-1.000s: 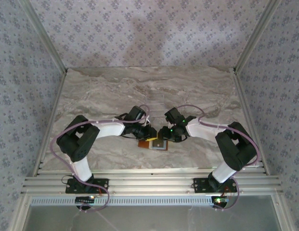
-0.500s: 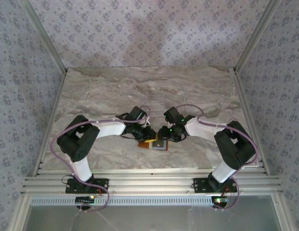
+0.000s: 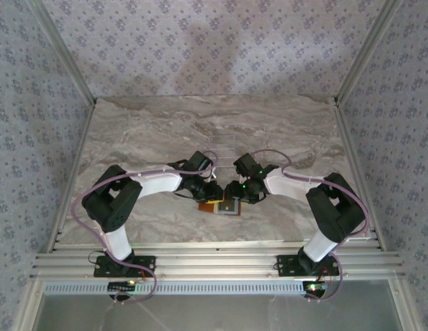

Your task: Take the credit cards out of the card holder

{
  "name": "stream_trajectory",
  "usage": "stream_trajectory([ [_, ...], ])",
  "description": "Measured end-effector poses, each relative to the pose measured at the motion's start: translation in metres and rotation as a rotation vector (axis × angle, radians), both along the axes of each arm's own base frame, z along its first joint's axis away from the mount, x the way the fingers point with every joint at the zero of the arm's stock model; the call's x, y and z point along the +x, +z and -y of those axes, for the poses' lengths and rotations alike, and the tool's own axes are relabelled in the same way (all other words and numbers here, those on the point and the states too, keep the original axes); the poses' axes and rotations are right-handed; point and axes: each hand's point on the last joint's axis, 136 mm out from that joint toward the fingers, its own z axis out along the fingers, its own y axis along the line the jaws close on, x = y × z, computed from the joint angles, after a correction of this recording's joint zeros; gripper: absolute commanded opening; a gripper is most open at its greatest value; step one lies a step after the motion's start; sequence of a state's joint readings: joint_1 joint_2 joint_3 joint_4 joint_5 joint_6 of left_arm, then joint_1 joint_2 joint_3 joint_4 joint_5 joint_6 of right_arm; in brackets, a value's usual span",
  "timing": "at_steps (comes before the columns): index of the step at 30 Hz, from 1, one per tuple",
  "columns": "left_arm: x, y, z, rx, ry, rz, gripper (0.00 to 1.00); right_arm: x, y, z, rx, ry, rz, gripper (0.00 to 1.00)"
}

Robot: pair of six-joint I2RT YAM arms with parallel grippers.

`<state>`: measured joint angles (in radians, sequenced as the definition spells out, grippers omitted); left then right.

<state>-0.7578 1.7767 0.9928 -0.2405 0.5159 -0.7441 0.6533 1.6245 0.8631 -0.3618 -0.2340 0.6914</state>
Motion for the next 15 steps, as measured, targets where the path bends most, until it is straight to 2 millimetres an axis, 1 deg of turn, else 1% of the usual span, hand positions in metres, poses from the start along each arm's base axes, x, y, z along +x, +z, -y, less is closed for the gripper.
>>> stream_trajectory([
  [9, 0.0003, 0.0011, 0.0007, 0.014, -0.001, 0.016, 0.21, 0.0, 0.0024, 0.0006, 0.004, -0.002, 0.009, 0.58],
  [12, -0.0001, 0.0007, 0.0011, 0.018, 0.001, 0.018, 0.2, -0.0017, 0.0033, 0.0045, 0.005, -0.008, 0.013, 0.58],
  [15, -0.0003, 0.0008, 0.0014, 0.018, 0.005, 0.016, 0.17, -0.0026, 0.0042, 0.0086, 0.005, -0.02, 0.014, 0.54],
])
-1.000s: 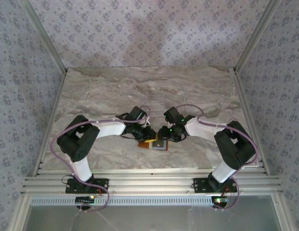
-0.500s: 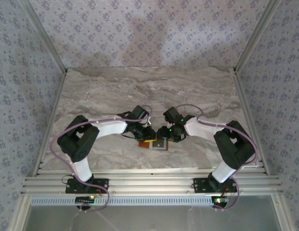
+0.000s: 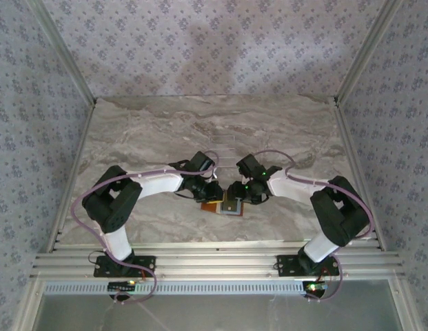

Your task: Take the credit cards out of the card holder

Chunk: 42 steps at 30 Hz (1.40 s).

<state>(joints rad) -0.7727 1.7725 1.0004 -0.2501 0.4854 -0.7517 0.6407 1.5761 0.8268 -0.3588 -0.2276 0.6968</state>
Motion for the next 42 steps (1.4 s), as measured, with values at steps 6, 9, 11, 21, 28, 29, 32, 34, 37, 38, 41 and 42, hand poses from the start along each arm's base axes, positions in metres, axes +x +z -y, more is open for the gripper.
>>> stream_trajectory([
  [6, 0.003, 0.006, 0.006, -0.035, 0.012, 0.001, 0.14, -0.003, 0.0, 0.009, 0.0, -0.031, -0.004, 0.52],
  [9, 0.004, 0.012, 0.011, -0.068, 0.016, 0.002, 0.14, -0.004, 0.002, 0.014, 0.005, -0.045, -0.003, 0.53],
  [11, 0.005, 0.015, 0.015, -0.088, 0.016, -0.001, 0.13, -0.006, 0.004, 0.016, 0.01, -0.049, 0.002, 0.53],
  [21, 0.005, 0.023, 0.023, -0.143, 0.013, -0.012, 0.11, -0.005, 0.006, 0.024, 0.013, -0.083, 0.007, 0.43],
  [28, 0.001, 0.018, 0.027, -0.144, 0.003, -0.033, 0.1, -0.005, 0.002, 0.026, 0.001, -0.086, -0.002, 0.41],
  [29, -0.001, 0.016, 0.028, -0.14, 0.001, -0.037, 0.1, -0.006, 0.0, 0.027, -0.003, -0.085, -0.008, 0.41],
  [32, -0.003, 0.011, 0.029, -0.136, -0.005, -0.046, 0.09, -0.007, -0.006, 0.026, -0.006, -0.082, -0.025, 0.38],
  [34, -0.004, 0.011, 0.03, -0.136, -0.006, -0.047, 0.09, -0.005, -0.006, 0.023, 0.003, -0.078, -0.022, 0.35],
  [37, -0.003, 0.012, 0.03, -0.137, -0.006, -0.045, 0.08, -0.003, -0.006, 0.02, 0.014, -0.074, -0.019, 0.33],
  [38, -0.003, 0.012, 0.03, -0.136, -0.006, -0.045, 0.08, -0.002, -0.006, 0.019, 0.017, -0.073, -0.02, 0.33],
  [41, -0.002, 0.013, 0.03, -0.131, -0.005, -0.045, 0.08, -0.001, -0.006, 0.018, 0.022, -0.071, -0.02, 0.33],
  [42, -0.003, 0.013, 0.03, -0.128, -0.004, -0.047, 0.08, -0.001, -0.006, 0.017, 0.024, -0.071, -0.02, 0.33],
])
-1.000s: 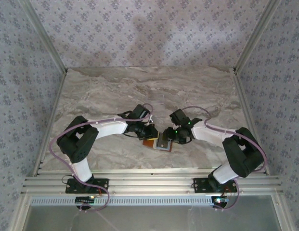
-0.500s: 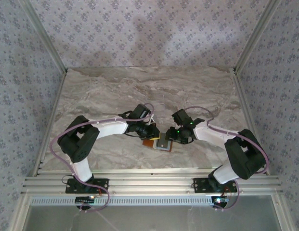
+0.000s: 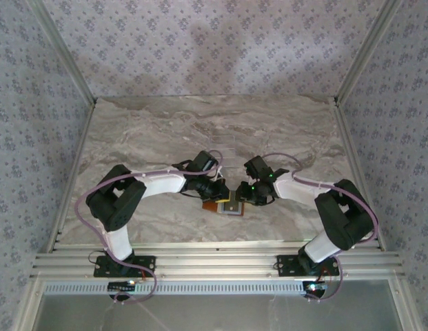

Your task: Take the credit cards out of the card holder

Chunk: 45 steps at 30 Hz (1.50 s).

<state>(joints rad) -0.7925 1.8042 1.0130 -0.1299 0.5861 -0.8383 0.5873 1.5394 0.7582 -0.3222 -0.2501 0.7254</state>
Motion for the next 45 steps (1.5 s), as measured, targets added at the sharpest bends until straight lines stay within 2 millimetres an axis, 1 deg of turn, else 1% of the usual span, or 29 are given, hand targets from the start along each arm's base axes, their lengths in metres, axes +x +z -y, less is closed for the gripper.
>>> stream_trajectory([
  [3, 0.001, 0.0, -0.001, 0.011, 0.003, 0.002, 0.08, 0.0, 0.0, 0.0, 0.001, 0.0, 0.001, 0.34],
  [4, 0.001, -0.001, -0.002, 0.018, 0.004, 0.001, 0.08, 0.0, 0.0, 0.0, 0.001, 0.0, 0.0, 0.37],
  [5, 0.001, -0.001, -0.003, 0.025, 0.005, 0.002, 0.08, 0.0, 0.0, 0.0, 0.001, 0.0, 0.0, 0.43],
  [6, 0.001, -0.002, -0.004, 0.032, 0.006, 0.005, 0.08, 0.0, -0.001, 0.0, 0.001, -0.002, -0.003, 0.47],
  [7, 0.001, -0.003, -0.005, 0.039, 0.008, 0.005, 0.08, 0.0, -0.001, 0.0, -0.001, 0.003, -0.002, 0.48],
  [15, 0.001, -0.008, -0.011, 0.076, 0.012, 0.007, 0.07, 0.0, 0.001, -0.001, 0.004, 0.008, 0.003, 0.48],
  [24, 0.001, -0.008, -0.011, 0.08, 0.011, 0.009, 0.06, -0.002, 0.009, 0.005, -0.009, -0.003, 0.017, 0.48],
  [27, 0.001, -0.008, -0.011, 0.08, 0.011, 0.009, 0.05, -0.002, 0.008, 0.006, -0.01, -0.003, 0.014, 0.51],
  [33, 0.001, -0.012, -0.015, 0.103, 0.012, 0.015, 0.05, -0.004, 0.0, 0.007, -0.026, -0.002, -0.01, 0.51],
  [39, -0.001, -0.017, -0.023, 0.147, 0.008, 0.016, 0.05, -0.004, -0.001, 0.006, -0.027, -0.001, -0.018, 0.53],
  [45, -0.003, -0.017, -0.022, 0.157, -0.002, 0.02, 0.05, -0.004, -0.001, 0.006, -0.03, -0.001, -0.024, 0.54],
])
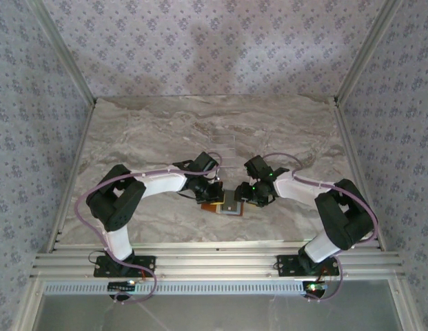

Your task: Take the credit cards out of the card holder

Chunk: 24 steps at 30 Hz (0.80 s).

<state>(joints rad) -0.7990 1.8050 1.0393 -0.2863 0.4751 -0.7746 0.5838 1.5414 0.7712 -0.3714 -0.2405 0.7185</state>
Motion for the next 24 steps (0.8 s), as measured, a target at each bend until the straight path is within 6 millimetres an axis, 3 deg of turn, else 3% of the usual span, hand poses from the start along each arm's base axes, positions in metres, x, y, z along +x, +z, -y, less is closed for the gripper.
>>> stream_trajectory([
  [14, -0.001, -0.003, 0.0, 0.087, -0.034, 0.038, 0.05, 0.0, 0.001, -0.001, 0.005, 0.002, -0.001, 0.6],
  [24, -0.001, -0.007, -0.012, 0.173, -0.043, 0.061, 0.07, 0.0, 0.002, -0.003, 0.01, 0.005, -0.002, 0.62],
])
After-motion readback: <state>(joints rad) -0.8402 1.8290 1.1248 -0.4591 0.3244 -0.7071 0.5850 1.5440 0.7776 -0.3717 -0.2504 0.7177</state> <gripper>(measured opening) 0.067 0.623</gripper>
